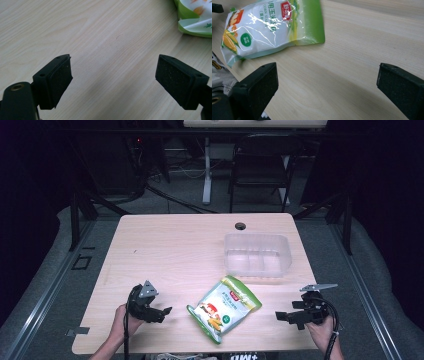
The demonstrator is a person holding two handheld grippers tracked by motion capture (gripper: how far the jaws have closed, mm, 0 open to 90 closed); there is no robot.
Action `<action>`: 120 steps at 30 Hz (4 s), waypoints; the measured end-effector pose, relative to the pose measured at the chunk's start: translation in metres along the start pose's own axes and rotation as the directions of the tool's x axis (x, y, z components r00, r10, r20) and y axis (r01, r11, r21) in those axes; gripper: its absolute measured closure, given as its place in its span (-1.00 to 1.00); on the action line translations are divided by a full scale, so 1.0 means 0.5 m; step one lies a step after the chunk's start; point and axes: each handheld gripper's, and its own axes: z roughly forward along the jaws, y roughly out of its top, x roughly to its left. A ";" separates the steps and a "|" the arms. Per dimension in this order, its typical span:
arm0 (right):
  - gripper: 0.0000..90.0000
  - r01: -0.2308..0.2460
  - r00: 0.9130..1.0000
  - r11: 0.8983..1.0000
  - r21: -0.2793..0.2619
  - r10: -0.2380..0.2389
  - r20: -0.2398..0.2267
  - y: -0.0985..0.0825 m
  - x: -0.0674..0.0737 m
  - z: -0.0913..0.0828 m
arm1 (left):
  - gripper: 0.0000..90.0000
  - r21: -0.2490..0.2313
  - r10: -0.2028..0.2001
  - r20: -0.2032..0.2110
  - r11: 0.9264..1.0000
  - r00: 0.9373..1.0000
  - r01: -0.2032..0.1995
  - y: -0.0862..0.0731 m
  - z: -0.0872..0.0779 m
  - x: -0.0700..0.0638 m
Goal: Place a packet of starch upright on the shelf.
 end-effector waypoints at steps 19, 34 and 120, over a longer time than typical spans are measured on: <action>-0.87 0.004 0.999 1.000 0.005 -0.004 -0.042 0.017 0.015 0.015 | -0.71 -0.005 0.003 0.003 1.000 1.000 -0.003 0.005 -0.002 -0.007; -0.79 -0.006 0.995 0.998 0.062 0.012 -0.098 0.050 0.030 0.071 | -0.71 -0.005 0.006 0.009 1.000 1.000 -0.006 0.007 0.000 -0.014; 0.68 -0.161 0.987 0.987 -0.022 0.161 0.007 0.109 0.064 0.221 | -0.70 -0.001 0.018 0.020 1.000 1.000 -0.018 0.009 0.002 -0.016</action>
